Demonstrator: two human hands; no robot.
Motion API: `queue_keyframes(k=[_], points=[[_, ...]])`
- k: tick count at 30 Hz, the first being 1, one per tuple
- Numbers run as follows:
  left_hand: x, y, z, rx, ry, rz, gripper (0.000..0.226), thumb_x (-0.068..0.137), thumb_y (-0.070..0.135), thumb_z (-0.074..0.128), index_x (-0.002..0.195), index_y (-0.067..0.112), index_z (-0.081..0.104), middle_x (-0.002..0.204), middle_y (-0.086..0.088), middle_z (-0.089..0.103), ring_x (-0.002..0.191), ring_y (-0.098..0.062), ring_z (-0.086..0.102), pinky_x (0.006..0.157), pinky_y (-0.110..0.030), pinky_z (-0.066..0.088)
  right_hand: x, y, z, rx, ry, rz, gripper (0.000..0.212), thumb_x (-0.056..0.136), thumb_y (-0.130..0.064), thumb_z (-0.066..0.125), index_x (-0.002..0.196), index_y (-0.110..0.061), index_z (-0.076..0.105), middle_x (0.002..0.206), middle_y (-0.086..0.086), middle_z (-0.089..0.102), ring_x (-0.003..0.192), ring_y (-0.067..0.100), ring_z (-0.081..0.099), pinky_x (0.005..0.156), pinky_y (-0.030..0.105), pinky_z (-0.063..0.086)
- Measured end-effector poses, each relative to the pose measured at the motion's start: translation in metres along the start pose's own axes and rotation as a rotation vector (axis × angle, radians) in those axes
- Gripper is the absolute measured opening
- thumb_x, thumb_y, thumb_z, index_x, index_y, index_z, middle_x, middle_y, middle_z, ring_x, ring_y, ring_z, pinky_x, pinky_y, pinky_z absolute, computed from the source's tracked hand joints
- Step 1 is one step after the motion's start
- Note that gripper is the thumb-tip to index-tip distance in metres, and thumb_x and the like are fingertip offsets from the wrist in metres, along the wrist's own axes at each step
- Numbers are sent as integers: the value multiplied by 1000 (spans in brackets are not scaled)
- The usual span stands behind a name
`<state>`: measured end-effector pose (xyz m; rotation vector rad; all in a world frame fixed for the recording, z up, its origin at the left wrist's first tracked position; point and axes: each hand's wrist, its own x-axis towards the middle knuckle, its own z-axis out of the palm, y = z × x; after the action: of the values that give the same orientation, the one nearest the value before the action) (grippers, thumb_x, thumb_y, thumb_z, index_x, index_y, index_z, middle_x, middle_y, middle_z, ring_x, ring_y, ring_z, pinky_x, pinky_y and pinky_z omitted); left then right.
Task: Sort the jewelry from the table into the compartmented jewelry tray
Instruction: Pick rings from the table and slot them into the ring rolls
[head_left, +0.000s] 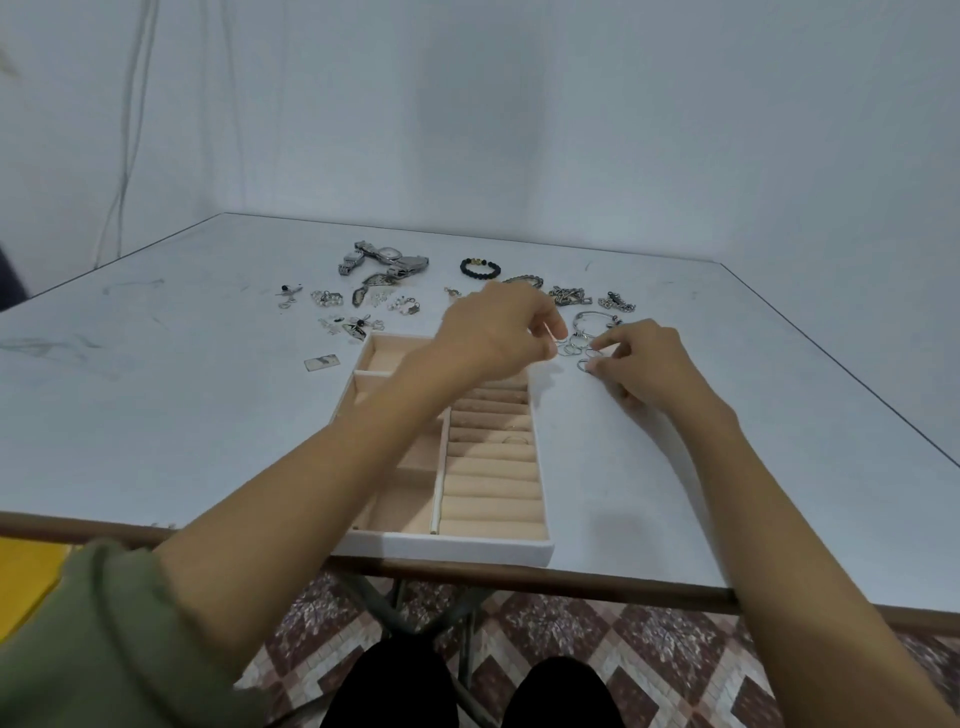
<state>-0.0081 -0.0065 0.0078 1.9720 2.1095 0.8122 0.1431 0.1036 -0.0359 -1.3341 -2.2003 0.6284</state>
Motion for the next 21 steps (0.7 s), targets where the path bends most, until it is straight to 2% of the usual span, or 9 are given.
queue_keyframes(k=[2,4,8,11,14,16,18,21], points=[[14,8,17,134,-27,-4,24,88,24,59,111,28,63,111,10,65,106,-14,56,92,-34,42,4,1,4,-10,29,-9,15,82,-23,72,96,-17,71,82,6,61,78,22,56,74,29,46],[28,12,37,263,-58,-4,30,89,23,56,119,24,59,120,5,61,117,-19,52,93,-36,38,2,2,4,1,54,-29,7,82,-20,71,88,-18,71,77,4,61,76,20,57,69,27,41],[45,19,59,441,-68,-40,28,91,25,53,118,17,57,123,-6,57,119,-26,49,88,-36,37,-1,6,3,87,61,-55,8,78,-16,74,80,-13,67,58,0,57,59,14,54,62,26,40],[50,21,64,442,-62,-51,30,92,29,54,120,19,57,125,-6,57,120,-26,49,86,-35,36,2,8,3,125,69,-52,8,75,-11,75,76,-12,67,60,2,58,62,18,54,70,32,48],[51,22,66,429,-36,-45,24,90,28,55,112,21,62,119,-6,60,115,-26,52,79,-32,32,3,8,3,146,82,-54,14,72,-4,72,67,-16,67,60,4,60,60,20,54,72,39,53],[49,22,65,401,-19,-46,23,90,30,56,110,22,64,117,-5,60,114,-26,53,80,-32,33,2,9,4,188,88,-47,18,70,-2,73,63,-17,66,57,5,60,56,19,53,67,39,52],[48,19,63,362,0,-53,23,90,32,56,108,23,66,116,-4,62,113,-25,54,82,-32,34,0,9,2,261,87,-25,14,71,1,72,66,-11,68,55,5,60,50,18,54,58,34,49],[45,13,62,321,40,-58,16,90,25,57,101,24,67,112,-1,65,109,-24,56,84,-32,36,-2,10,-1,285,105,-25,5,75,-1,71,73,-5,69,52,2,59,44,18,56,55,30,49]])
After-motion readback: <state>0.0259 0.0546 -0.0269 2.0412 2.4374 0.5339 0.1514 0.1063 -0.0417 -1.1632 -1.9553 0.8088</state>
